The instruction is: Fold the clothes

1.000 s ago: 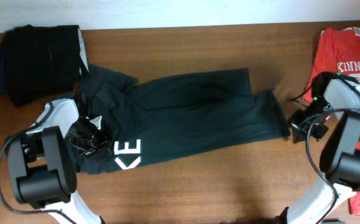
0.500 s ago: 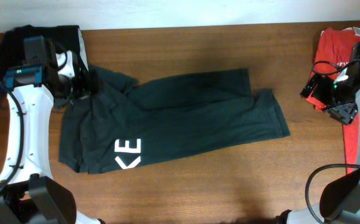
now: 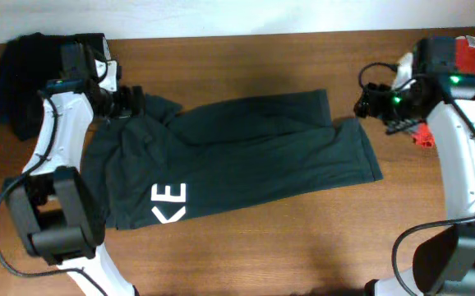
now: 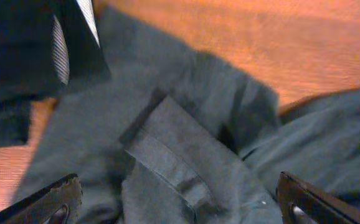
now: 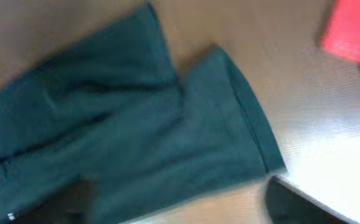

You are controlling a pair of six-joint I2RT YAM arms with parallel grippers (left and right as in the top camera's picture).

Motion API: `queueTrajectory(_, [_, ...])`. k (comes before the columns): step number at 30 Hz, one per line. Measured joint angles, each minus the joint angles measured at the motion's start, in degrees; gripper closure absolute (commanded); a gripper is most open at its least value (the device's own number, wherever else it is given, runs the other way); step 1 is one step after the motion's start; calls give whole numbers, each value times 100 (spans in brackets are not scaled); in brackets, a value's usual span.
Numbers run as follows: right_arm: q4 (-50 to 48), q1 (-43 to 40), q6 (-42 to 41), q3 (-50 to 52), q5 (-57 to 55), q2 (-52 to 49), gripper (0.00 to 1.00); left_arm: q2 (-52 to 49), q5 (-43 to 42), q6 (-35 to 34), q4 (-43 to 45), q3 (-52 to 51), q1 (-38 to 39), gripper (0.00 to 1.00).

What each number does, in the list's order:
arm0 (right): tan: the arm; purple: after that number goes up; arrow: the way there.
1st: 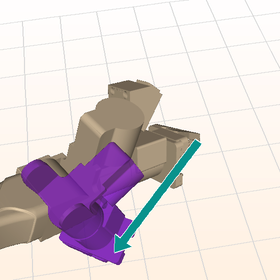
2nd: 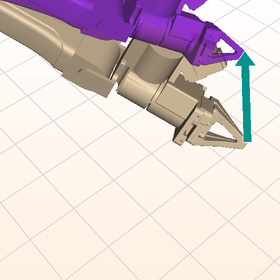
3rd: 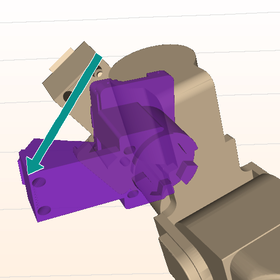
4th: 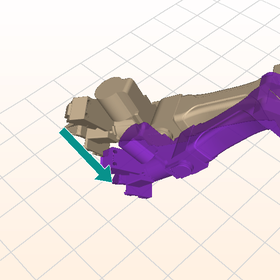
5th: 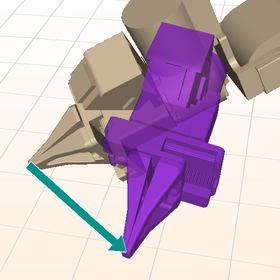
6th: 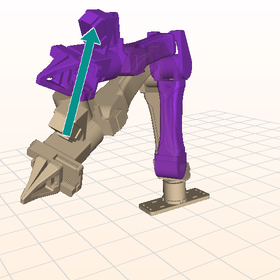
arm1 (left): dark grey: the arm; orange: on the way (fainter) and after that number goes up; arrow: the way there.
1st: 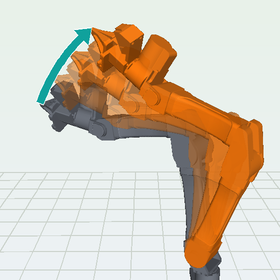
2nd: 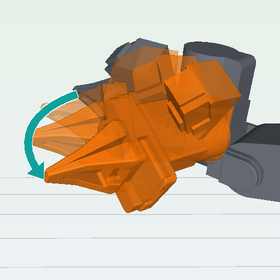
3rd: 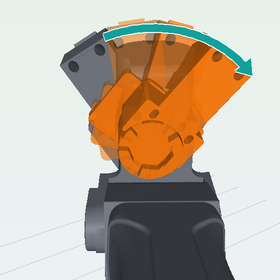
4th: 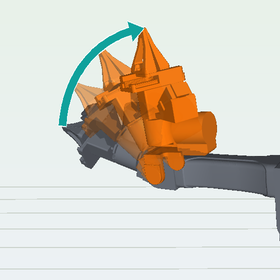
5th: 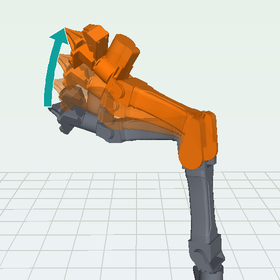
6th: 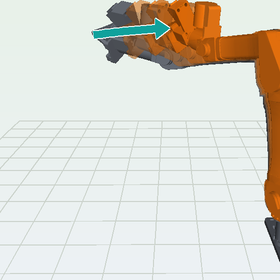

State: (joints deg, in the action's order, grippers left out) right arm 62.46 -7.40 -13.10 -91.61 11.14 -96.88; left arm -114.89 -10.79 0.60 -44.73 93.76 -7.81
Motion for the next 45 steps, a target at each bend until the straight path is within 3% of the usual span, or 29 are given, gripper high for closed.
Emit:
queueTrajectory(4, [-691,485,146,-13,4,-396,96,-140,59,-238,-133,0,9,1])
queueTrajectory(12, [20,789,-155,-24,-17,-2048,96,-142,74,-343,-645,11,9,1])
queueTrajectory(18, [-164,761,-472,472,-662,-2072,96,-142,74,-345,-761,11,9,1])
queueTrajectory(22, [-483,621,-673,1202,-717,-2074,96,-142,81,-343,-848,11,9,1])
queueTrajectory(30, [-404,363,-1141,1556,-647,-1899,96,-142,76,-345,-1036,13,9,1])
queueTrajectory(41, [208,-863,-1641,2463,-614,-1388,96,-142,-153,-345,-962,13,9,1])
queueTrajectory(42, [214,-990,-1537,2511,-686,-1180,93,-142,-295,-343,-824,13,9,1])
queueTrajectory(44, [271,-1088,-1228,2514,-774,-675,79,-142,-514,-341,-588,59,31,1])
queueTrajectory(45, [374,-1088,-1104,2514,-769,-378,51,-144,-573,-341,-452,125,63,1])
